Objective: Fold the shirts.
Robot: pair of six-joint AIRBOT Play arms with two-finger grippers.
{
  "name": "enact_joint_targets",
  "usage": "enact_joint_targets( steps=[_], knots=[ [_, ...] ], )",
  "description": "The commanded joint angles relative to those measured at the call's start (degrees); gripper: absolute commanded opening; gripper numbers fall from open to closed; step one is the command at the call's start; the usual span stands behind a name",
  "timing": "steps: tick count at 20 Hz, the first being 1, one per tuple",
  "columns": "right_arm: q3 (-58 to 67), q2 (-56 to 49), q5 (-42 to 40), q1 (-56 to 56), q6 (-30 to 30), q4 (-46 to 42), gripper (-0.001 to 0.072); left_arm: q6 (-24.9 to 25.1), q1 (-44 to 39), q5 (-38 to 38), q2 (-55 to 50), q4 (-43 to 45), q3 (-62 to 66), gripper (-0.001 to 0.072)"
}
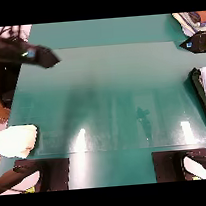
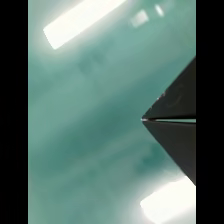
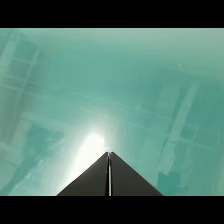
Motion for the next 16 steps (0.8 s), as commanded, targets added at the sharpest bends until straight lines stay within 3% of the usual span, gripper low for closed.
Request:
enact_joint_targets(
  steps=[1, 6, 7, 8, 9, 16],
  knots=[
    [0.07, -0.04, 0.24, 0.04, 0.02, 0.07, 0.0016, -0.5, 8.63, -7.37, 9.53, 8.96, -9.73, 0.0025],
    [0.07, -0.04, 0.24, 0.04, 0.02, 0.07, 0.0016, -4.13, 22.08, -8.63, 22.18, 16.85, -28.59, 0.0028],
    [0.07, -0.04, 0.26, 0.04, 0.02, 0.07, 0.0016, -4.24, 23.47, -9.55, 22.69, 18.34, -31.01, 0.0175],
    [0.04, -0.04, 0.24, 0.04, 0.02, 0.09, 0.0016, -5.2, 24.46, -10.05, 22.71, 19.37, -33.31, 0.0533],
    [0.0, -0.04, 0.22, 0.04, 0.02, 0.07, 0.0016, -6.62, 24.98, -9.55, 22.71, 20.35, -35.58, 0.0686],
    [-3.96, -0.02, 0.09, 0.04, 0.02, 0.09, 0.0016, -11.85, 25.11, -5.29, 22.64, 28.65, -52.61, 0.0664]
  ],
)
